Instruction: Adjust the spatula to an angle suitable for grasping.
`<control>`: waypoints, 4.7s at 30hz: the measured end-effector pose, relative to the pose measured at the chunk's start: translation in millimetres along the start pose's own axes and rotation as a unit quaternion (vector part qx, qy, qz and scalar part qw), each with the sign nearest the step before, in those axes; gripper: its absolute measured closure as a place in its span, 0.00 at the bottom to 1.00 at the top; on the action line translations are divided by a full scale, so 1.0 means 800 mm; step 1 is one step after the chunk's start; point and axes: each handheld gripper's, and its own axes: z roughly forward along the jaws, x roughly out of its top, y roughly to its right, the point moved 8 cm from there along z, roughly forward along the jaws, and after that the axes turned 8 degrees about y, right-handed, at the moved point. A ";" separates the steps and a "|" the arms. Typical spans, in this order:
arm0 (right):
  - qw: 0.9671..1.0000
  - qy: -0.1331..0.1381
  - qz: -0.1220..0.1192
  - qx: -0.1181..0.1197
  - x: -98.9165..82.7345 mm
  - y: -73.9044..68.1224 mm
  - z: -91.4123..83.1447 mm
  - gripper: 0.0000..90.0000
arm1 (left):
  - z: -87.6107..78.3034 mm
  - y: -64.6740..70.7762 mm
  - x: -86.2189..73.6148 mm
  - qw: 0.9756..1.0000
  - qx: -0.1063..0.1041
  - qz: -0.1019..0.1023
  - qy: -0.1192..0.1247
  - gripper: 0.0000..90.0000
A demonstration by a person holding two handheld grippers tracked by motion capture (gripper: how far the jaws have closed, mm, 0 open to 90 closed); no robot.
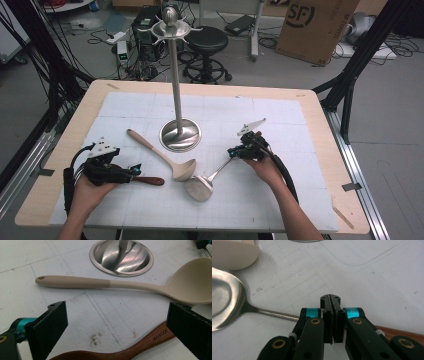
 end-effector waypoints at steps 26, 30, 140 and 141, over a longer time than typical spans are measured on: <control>1.000 -0.004 0.003 -0.018 -0.029 0.010 -0.034 0.99 | 0.001 0.001 -0.001 1.000 -0.001 0.000 -0.001 0.05; 1.000 -0.004 0.004 -0.017 -0.033 0.009 -0.038 0.99 | 0.001 0.001 -0.001 1.000 0.000 0.001 -0.002 0.05; 0.999 0.027 -0.020 0.025 -0.013 -0.032 -0.001 0.99 | 0.007 0.007 0.001 1.000 -0.006 0.007 -0.004 0.05; 0.999 0.028 -0.019 0.025 -0.012 -0.030 -0.001 0.99 | 0.007 0.007 0.001 1.000 -0.006 0.007 -0.004 0.05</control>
